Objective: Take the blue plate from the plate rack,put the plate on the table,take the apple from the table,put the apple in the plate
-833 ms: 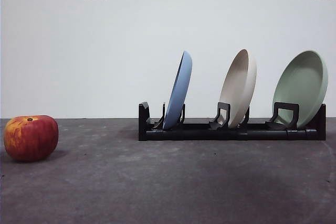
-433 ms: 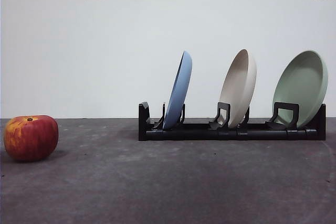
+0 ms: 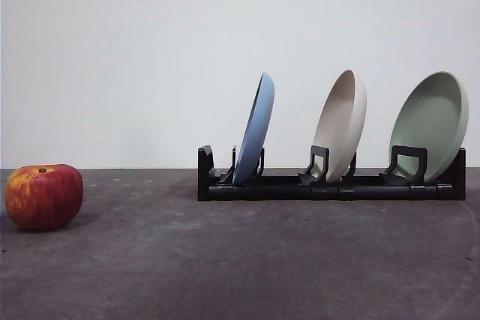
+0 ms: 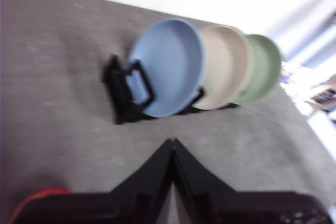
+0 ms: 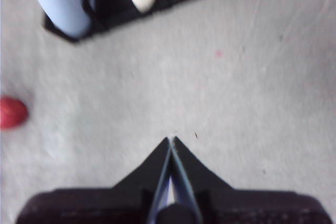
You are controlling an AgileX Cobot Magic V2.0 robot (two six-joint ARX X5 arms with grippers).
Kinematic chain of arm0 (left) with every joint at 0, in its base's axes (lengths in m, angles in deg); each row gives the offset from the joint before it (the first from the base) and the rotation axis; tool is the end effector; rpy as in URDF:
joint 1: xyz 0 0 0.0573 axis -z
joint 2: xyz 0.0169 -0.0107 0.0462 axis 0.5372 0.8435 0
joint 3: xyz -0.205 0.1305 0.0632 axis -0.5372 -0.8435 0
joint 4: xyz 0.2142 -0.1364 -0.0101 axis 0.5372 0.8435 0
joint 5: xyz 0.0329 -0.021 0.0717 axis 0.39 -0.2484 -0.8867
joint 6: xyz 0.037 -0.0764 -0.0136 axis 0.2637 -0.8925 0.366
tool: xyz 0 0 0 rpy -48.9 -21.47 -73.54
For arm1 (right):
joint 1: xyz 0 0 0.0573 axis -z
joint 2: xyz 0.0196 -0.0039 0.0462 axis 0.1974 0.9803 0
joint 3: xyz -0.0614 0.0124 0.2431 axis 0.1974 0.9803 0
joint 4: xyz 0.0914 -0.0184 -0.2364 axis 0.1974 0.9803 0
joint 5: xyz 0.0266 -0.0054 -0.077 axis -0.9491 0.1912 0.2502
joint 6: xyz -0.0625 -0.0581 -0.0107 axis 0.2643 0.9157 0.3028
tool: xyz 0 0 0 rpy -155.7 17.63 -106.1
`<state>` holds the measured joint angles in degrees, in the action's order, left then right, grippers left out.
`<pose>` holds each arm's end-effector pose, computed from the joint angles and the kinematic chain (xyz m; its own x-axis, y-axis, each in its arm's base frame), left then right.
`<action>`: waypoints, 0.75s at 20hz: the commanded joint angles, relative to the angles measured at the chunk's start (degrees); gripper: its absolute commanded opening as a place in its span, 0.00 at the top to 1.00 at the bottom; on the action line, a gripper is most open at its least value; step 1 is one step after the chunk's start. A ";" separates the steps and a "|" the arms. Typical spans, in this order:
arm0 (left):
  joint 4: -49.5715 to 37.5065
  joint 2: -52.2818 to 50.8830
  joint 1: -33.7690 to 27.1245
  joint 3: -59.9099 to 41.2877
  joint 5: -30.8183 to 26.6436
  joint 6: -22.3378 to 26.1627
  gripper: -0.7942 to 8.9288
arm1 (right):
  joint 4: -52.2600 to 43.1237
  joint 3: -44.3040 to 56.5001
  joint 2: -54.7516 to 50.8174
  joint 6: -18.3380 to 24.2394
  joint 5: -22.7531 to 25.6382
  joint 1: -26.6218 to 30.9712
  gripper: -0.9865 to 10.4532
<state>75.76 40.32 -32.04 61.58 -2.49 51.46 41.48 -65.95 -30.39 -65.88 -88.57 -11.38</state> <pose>0.2292 -0.0438 0.3339 0.7239 -0.5819 -0.3705 0.3838 0.7860 -0.4846 0.1568 0.0211 0.2954 0.6202 0.2889 -0.7293 0.0220 0.9229 0.3843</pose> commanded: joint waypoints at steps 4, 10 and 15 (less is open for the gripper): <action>2.73 14.29 3.06 8.57 2.78 -1.14 0.92 | 2.82 -0.35 7.21 8.63 -4.42 -0.02 0.91; 7.56 31.26 9.01 23.26 2.58 0.44 0.92 | 5.16 -0.39 14.56 10.08 -4.70 -0.04 0.91; 14.05 47.58 14.16 43.54 0.35 2.05 0.92 | 4.81 -0.39 15.80 9.92 -4.68 -0.04 0.91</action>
<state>89.86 86.86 -18.21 103.70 -2.18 52.27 46.57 -66.04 -14.68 -56.46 -93.05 -11.38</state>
